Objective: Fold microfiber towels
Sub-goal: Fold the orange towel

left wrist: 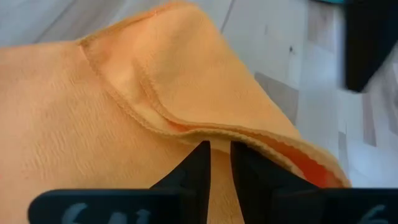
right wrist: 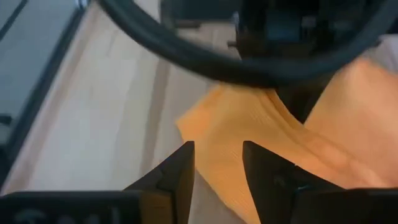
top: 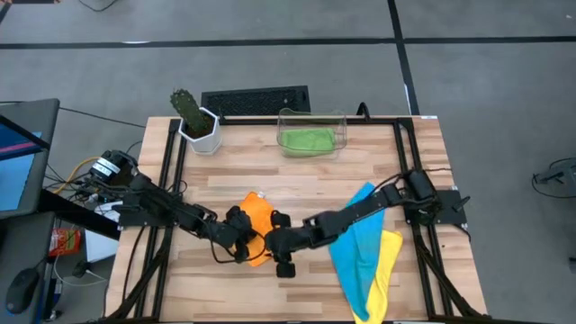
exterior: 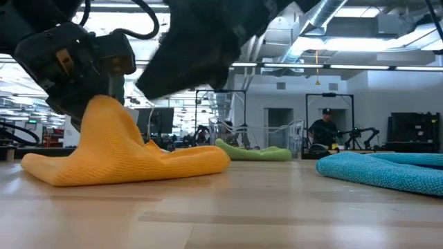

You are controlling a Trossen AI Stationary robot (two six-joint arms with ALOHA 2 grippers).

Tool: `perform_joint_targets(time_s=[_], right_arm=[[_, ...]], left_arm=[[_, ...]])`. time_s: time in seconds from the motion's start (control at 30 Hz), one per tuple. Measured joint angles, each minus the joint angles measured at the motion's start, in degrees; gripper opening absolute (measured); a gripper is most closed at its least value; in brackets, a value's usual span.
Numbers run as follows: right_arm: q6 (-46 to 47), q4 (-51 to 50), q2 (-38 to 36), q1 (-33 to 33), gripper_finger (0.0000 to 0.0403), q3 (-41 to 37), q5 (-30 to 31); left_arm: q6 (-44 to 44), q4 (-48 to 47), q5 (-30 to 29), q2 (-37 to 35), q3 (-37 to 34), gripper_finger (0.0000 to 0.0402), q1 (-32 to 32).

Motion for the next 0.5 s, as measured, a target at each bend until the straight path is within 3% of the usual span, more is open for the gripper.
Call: perform_joint_targets(time_s=[0.2, 0.5], right_arm=[[4.7, 7.3, 0.0, 3.2, 0.0144, -1.5, 9.1], [17.9, 6.0, 5.6, 4.7, 0.0108, -1.0, 10.0]], left_arm=[[-1.9, -0.5, 3.9, 0.0, 0.0, 0.0054, -0.2], [-7.0, -8.5, 8.4, -0.2, 0.8, 0.0054, -0.6]])
